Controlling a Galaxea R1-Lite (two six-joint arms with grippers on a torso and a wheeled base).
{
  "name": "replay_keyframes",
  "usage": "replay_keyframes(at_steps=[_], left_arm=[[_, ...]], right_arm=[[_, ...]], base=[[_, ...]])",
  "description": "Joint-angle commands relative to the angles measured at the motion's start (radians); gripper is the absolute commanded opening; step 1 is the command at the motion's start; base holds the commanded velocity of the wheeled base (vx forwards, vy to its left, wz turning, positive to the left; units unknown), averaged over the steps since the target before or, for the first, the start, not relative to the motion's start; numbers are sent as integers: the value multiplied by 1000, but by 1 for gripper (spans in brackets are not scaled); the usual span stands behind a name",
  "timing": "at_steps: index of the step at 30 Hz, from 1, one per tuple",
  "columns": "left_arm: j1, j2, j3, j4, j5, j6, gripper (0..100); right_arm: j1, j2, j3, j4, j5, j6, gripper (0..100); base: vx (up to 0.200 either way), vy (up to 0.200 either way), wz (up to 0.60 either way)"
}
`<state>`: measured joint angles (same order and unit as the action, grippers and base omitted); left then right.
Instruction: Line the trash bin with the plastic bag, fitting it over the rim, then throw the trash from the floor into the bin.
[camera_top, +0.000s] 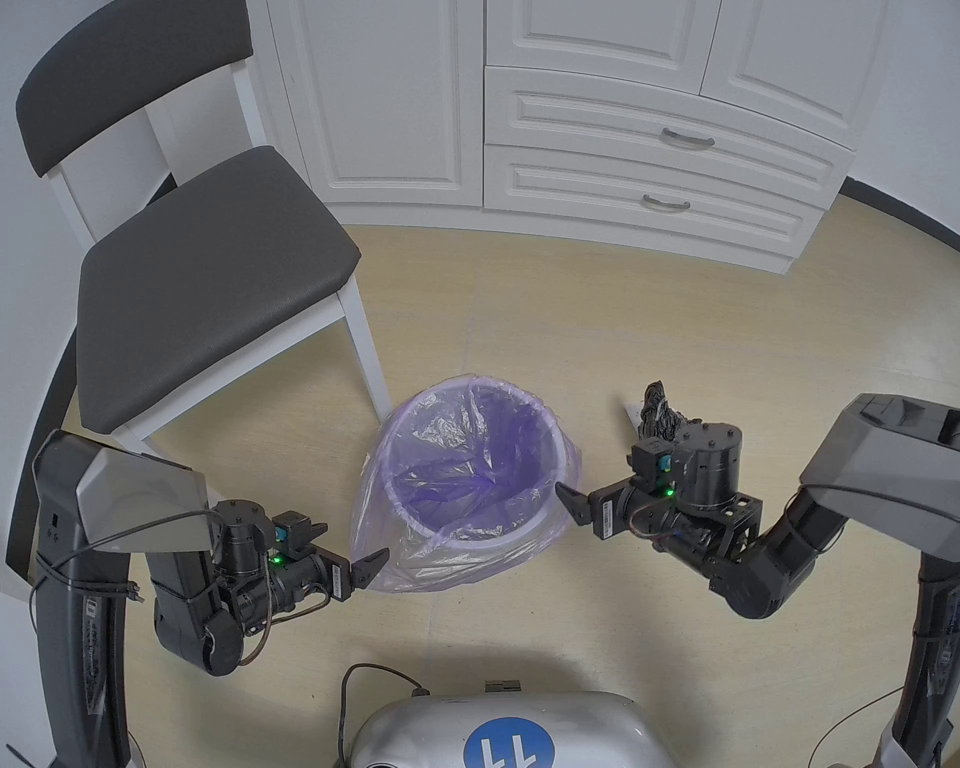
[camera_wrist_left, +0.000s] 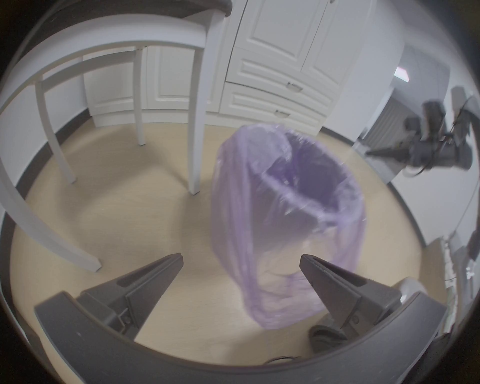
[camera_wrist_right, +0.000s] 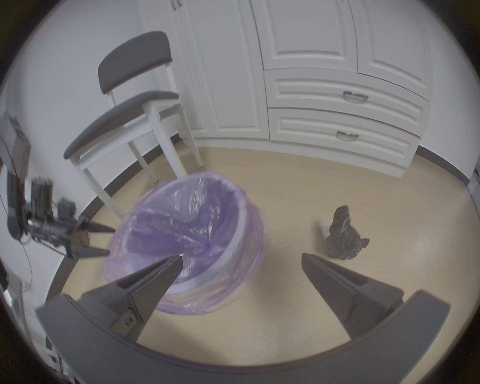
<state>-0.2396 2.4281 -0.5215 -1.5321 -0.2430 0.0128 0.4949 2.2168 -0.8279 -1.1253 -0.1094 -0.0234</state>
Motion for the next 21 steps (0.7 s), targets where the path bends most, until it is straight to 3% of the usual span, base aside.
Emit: replay_keyframes(at_steps=[1, 7, 12, 21], left_arm=[[3, -112, 63, -3, -65, -48, 100], [13, -172, 81, -3, -90, -96, 100], [51, -261, 115, -3, -193, -128, 100], [48, -261, 118, -2, -193, -116, 100]], right_arm=[[44, 144, -11, -36, -21, -16, 100], [45, 149, -13, -36, -19, -20, 100], [45, 159, -14, -36, -21, -23, 100], [44, 208, -50, -36, -19, -23, 100]], base=[[0, 0, 0], [0, 0, 0], [0, 0, 0], [0, 0, 0]])
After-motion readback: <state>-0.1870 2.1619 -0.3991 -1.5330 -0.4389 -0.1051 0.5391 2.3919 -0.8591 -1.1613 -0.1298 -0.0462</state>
